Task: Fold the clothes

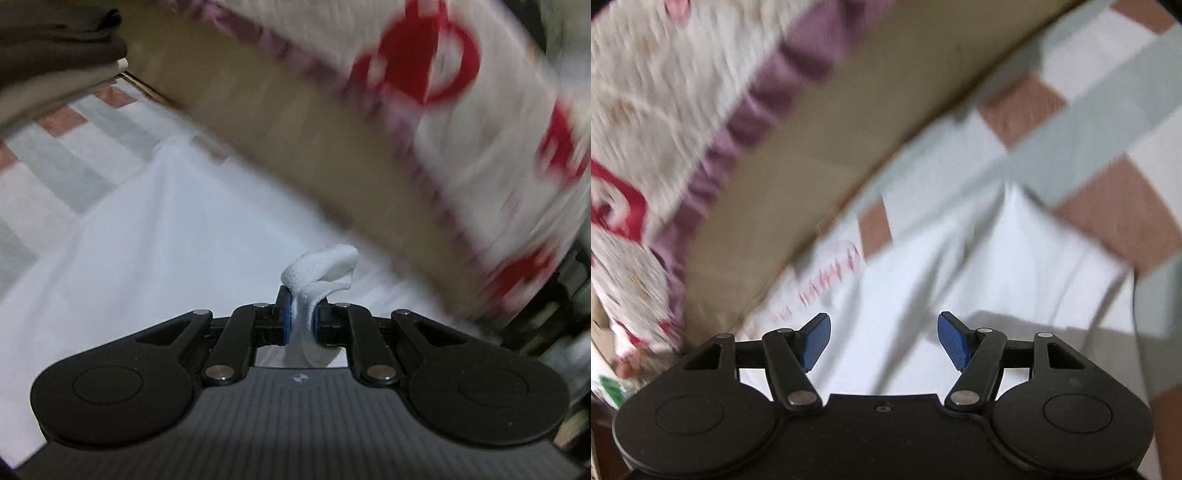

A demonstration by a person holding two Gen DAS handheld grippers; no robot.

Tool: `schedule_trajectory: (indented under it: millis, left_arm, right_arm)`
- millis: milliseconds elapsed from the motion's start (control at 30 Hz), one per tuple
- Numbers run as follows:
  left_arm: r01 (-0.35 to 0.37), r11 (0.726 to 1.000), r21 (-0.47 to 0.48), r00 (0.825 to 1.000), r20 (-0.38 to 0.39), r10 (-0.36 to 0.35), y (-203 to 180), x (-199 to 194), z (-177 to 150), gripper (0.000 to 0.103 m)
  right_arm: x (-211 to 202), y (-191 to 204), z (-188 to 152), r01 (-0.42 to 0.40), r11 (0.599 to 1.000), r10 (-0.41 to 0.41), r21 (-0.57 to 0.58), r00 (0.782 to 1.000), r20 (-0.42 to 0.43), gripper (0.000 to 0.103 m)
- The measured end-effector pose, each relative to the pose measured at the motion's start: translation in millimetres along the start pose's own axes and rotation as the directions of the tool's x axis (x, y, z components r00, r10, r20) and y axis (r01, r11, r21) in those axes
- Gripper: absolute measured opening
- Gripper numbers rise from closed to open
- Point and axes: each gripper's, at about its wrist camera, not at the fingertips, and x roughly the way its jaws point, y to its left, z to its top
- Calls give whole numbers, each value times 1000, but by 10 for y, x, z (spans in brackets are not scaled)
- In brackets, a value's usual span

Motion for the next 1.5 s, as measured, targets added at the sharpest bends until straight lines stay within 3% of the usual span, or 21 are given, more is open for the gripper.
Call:
schedule_trajectory:
  millis: [67,133,200,267,367,433,500,533,600,700,800,1000,1067,1100,1133,1167,1233,1300,1367,1433,1500]
  left_arm:
    - [-53,997,-55,998,-32,52,119,21,16,14]
    - [-145,989,0,987,-68,144,197,89,-68,14]
    - [-225,972,69,968,-98,231,263,165,-173,14]
    - [-235,969,75,966,-92,242,295,163,-211,11]
    - [-220,971,90,966,-122,230,321,172,-154,11]
    - [-207,973,102,964,-148,221,338,183,-106,20]
    - [-194,974,114,962,-175,212,355,194,-57,25]
    - [-188,975,119,960,-188,208,364,200,-33,25]
    - [-174,976,130,956,-214,199,381,211,15,32]
    - [-153,977,146,949,-254,187,406,228,88,50]
    - [-135,968,210,942,-276,191,373,340,127,58]
    - [-92,970,225,920,-353,169,340,794,-34,68]
    - [-90,963,254,915,-361,180,326,870,-130,59]
    - [-94,955,280,913,-359,195,310,859,-147,12]
    - [-103,948,302,909,-359,213,289,824,-144,6]
    - [-112,960,258,920,-338,198,290,701,-98,6]
    - [-85,996,19,966,-244,87,341,253,10,6]
    - [-16,997,-73,984,-179,3,346,-82,25,7]
    - [-105,994,3,975,-198,104,333,-97,-51,9]
    - [-225,969,104,937,-249,244,384,53,-181,9]
    - [-280,950,138,908,-284,308,430,143,-241,8]
  right_arm:
    - [75,27,-51,24,999,-24,-34,1000,-2,70]
    - [163,-14,-83,51,996,-50,-70,999,14,69]
    - [192,-19,-115,67,990,-58,-123,996,73,58]
    - [183,22,-113,102,975,-72,-199,986,150,5]
    - [-124,182,-142,123,952,-48,-282,965,257,5]
    - [-275,292,-142,182,919,-65,-349,945,322,4]
    - [-145,276,-138,349,855,-218,-384,913,345,11]
    - [-76,267,-137,429,811,-293,-398,887,358,24]
    - [-7,90,-119,477,823,-381,-307,866,323,24]
    - [-168,54,-72,444,878,-385,-177,876,290,39]
    - [-379,187,-145,359,919,-299,-160,904,306,55]
    - [-367,345,-390,211,966,-177,-151,961,212,56]
    - [-323,344,-439,170,976,-143,-135,972,188,56]
    - [-320,308,-482,147,983,-126,-110,975,182,56]
    - [-317,248,-524,128,989,-113,-76,978,178,56]
    - [-317,192,-594,106,993,-97,-45,981,170,56]
    - [-247,148,-582,114,992,-105,-49,982,159,56]
    - [-182,114,-534,117,992,-107,-53,982,158,56]
    - [-116,78,-443,97,994,-88,-47,983,163,57]
    - [-23,30,-339,71,997,-65,-33,985,163,57]
    - [54,-16,-253,89,996,-83,-27,983,163,57]
